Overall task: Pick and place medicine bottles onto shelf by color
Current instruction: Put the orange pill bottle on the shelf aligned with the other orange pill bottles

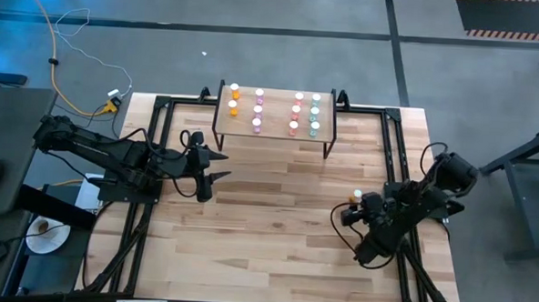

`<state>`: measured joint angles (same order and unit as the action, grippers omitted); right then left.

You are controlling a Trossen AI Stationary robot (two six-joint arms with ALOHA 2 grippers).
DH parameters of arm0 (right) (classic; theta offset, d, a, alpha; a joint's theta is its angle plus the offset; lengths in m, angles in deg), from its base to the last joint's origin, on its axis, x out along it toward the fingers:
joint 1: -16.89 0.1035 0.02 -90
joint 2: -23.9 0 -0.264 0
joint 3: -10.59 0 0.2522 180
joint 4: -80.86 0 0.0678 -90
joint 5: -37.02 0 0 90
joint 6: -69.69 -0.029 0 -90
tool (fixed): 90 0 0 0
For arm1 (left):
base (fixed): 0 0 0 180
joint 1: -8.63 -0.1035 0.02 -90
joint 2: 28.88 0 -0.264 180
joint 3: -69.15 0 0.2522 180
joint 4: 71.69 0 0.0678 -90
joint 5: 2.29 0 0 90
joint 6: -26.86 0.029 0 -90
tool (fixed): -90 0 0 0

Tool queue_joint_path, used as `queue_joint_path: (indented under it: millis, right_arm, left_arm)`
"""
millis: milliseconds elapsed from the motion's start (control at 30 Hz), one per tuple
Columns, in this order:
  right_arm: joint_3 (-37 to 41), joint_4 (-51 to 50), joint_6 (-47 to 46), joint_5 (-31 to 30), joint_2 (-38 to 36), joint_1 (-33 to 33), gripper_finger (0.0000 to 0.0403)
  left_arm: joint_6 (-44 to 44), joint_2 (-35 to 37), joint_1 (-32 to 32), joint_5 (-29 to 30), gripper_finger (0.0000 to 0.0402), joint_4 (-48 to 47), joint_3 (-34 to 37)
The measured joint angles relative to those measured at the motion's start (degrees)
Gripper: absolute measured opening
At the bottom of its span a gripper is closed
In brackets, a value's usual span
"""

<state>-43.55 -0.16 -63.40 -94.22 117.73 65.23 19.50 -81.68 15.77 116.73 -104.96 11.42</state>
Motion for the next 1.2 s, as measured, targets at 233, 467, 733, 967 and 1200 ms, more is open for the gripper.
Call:
queue_joint_path:
  millis: [233,467,733,967,1200]
  right_arm:
    - [0.0,0.1,0.3,-0.8,1.3,-3.3,0.022]
    - [0.0,0.9,1.1,-2.0,1.5,-5.6,0.0218]
    - [0.0,1.5,2.1,-0.7,1.5,-6.9,0.0158]
    - [0.0,2.1,3.5,-0.2,1.5,-6.9,0.0097]
    - [-0.2,1.7,4.5,-0.2,1.5,-6.9,0.0095]
  left_arm:
    - [0.0,0.0,0.0,0.0,0.02,0.0,0.0]
    - [0.0,0.0,0.0,0.1,0.02,0.0,0.0]
    - [0.0,0.0,0.0,0.1,0.02,0.0,0.0]
    - [0.0,0.0,0.0,0.1,0.02,0.0,0.0]
    - [0.0,0.0,0.0,0.1,0.02,0.0,0.0]
